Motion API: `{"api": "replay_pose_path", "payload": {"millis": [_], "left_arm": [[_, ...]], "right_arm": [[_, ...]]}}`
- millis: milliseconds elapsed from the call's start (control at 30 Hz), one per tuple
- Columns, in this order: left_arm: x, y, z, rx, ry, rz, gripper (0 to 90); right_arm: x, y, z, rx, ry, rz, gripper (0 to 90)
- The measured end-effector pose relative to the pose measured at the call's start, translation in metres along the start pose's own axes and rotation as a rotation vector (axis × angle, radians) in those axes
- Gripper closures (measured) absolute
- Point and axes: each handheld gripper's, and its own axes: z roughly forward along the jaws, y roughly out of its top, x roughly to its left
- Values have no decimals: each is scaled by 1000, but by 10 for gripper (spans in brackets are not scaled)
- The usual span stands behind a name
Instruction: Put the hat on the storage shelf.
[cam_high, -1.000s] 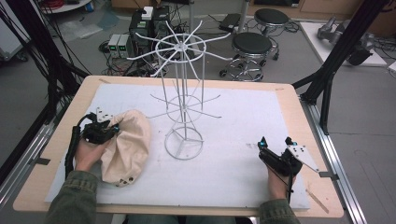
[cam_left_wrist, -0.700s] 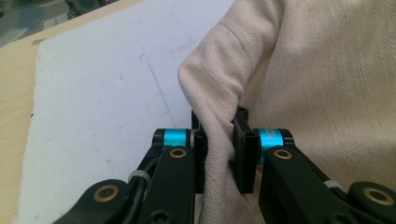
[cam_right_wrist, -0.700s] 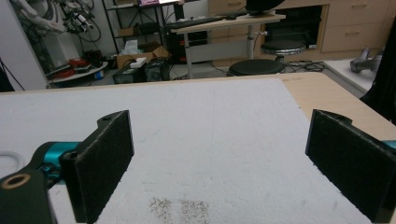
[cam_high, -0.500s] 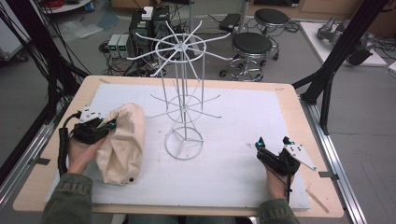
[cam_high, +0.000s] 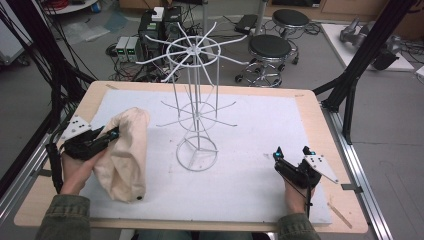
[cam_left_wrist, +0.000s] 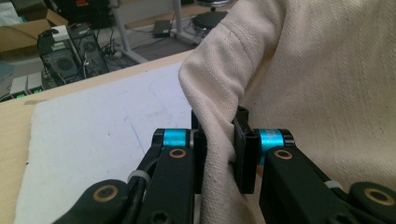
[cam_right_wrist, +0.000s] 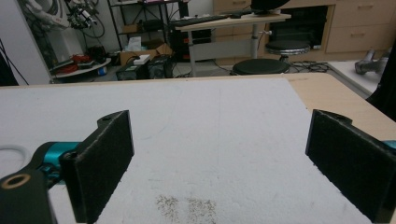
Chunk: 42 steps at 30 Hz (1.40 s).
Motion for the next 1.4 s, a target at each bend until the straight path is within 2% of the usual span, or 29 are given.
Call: {"api": "replay_pose_path", "payload": {"millis": [233, 633, 933, 1067, 1267, 1400], "left_arm": [[0, 12, -27, -94, -20, -20, 812], [-7, 48, -69, -265, -79, 1, 812], [-11, 80, -98, -444, -144, -7, 811], [-12, 96, -108, -518, -155, 18, 811], [-15, 113, -113, -584, -162, 24, 809], [-19, 128, -110, -606, -149, 37, 808]], "right_arm": [[0, 0, 1, -4, -6, 0, 66], [1, 1, -1, -3, -5, 1, 66], [1, 1, -1, -9, -5, 4, 66], [1, 1, -1, -8, -7, 1, 66], [2, 1, -1, -8, -1, 3, 66], [3, 1, -2, -11, -4, -8, 66]]}}
